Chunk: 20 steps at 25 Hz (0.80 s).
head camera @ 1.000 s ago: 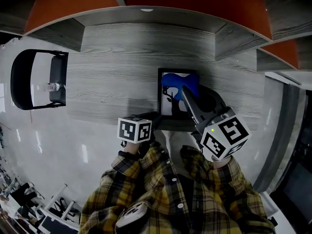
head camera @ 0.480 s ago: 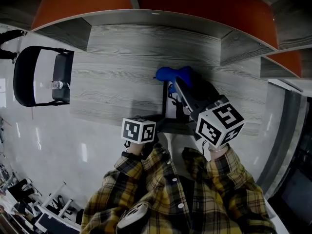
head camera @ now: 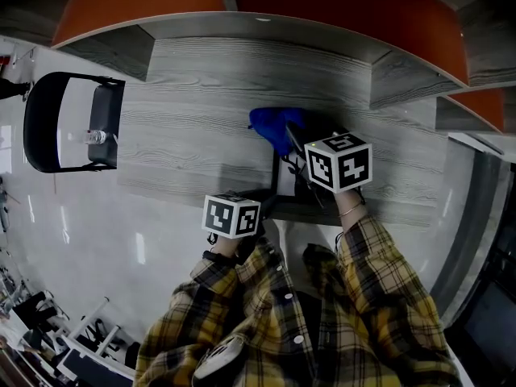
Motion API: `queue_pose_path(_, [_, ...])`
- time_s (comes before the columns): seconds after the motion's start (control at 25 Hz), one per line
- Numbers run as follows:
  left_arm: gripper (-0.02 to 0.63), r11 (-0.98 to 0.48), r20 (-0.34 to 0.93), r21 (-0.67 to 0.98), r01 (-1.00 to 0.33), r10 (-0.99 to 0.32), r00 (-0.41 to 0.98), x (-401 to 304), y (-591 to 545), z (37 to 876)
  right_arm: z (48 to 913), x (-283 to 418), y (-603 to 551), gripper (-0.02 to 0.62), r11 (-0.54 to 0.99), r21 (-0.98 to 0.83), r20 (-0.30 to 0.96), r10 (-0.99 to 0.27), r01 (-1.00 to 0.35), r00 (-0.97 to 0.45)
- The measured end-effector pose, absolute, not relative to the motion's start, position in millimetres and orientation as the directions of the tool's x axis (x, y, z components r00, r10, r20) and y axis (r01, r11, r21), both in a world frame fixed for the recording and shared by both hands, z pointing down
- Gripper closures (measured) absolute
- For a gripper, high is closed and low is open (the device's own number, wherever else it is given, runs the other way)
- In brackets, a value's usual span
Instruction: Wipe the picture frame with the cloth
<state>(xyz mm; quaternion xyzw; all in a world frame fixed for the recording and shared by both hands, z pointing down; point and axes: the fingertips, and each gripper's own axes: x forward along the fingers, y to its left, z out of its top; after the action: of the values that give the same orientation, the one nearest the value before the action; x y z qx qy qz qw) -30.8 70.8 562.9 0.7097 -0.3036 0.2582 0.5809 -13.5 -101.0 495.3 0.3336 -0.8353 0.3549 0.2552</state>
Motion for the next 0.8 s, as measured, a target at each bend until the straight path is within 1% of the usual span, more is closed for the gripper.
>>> queue_pose_path(0.16, [0.525, -0.138, 0.719, 0.669, -0.731, -0.132, 0.683, -30.1, 70.0, 562.9, 517.8, -22.6, -101.4, 0.554, 0.618, -0.266, 0.761, -0.337, -0.74, -0.555])
queue_pose_path(0.32, [0.526, -0.127, 0.714, 0.674, -0.728, -0.139, 0.686, -30.0, 70.0, 563.6, 529.7, -29.0, -98.6, 0.554, 0.688, -0.138, 0.821, -0.323, -0.712, -0.471])
queue_pose_path(0.6, [0.526, -0.115, 0.713, 0.676, -0.728, -0.145, 0.686, -31.4, 70.3, 564.2, 537.3, -3.7, -94.7, 0.555, 0.694, -0.045, 0.853, -0.348, -0.718, -0.389])
queue_pose_path(0.8, [0.526, -0.111, 0.713, 0.677, -0.728, -0.147, 0.686, -32.1, 70.4, 563.8, 538.4, 17.6, -94.8, 0.555, 0.674, -0.014, 0.854, -0.377, -0.738, -0.36])
